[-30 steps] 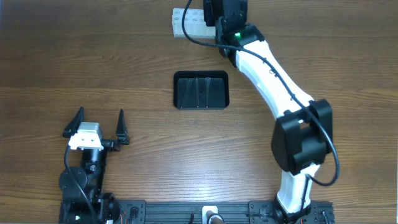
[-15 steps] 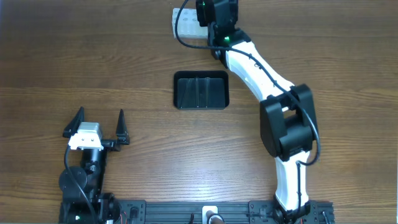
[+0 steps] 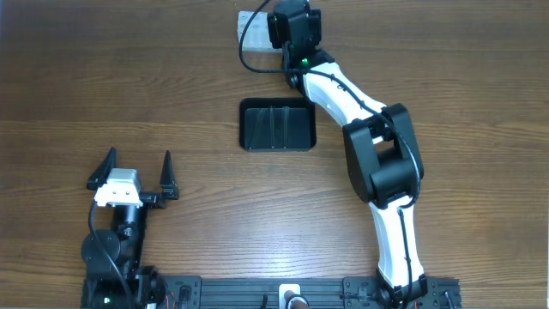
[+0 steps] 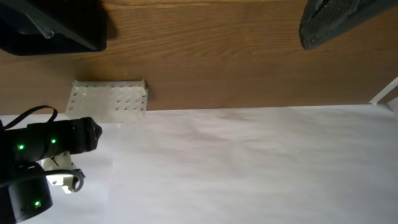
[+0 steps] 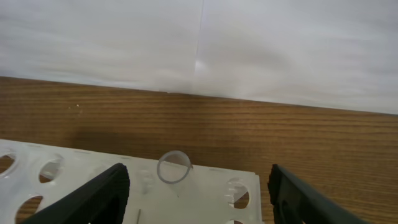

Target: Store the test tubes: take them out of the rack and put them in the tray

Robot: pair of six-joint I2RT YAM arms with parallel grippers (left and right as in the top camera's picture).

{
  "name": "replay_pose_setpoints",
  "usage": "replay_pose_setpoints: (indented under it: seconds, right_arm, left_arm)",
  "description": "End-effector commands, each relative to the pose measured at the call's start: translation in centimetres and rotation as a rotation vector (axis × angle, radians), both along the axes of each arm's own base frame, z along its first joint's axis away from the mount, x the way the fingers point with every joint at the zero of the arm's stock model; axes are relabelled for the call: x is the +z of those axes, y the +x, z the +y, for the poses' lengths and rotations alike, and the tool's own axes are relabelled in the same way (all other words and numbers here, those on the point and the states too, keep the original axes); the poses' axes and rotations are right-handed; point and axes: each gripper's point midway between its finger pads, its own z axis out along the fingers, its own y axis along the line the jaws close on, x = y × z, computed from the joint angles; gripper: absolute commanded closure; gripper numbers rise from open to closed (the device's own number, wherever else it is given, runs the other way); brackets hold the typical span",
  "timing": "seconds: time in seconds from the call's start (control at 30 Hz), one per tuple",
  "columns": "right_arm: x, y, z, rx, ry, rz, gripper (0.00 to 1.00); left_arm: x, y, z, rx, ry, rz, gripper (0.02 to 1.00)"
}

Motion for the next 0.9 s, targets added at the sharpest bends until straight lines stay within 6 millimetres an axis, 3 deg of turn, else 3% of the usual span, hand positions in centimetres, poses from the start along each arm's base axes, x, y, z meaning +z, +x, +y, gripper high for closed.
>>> replay_pose_setpoints:
  seconds: [0.03, 0.43, 0.9]
  right_arm:
    - [0.61, 0.49, 0.2, -0.014, -0.005, -0.026, 0.31]
    - [0.85, 0.67, -0.04, -0.027, -0.006, -0.04, 0.509]
    - [0.51, 1.33, 0.26, -0.012, -0.025, -0.078, 0.505]
  left_arm:
    - [-0.01, -0.04, -0.03, -0.004, 0.014, -0.007, 0.018]
    - [-0.01, -0.04, -0.03, -0.004, 0.014, -0.007, 0.018]
    - [-0.01, -0.04, -0.03, -0.004, 0.014, -0.007, 0.018]
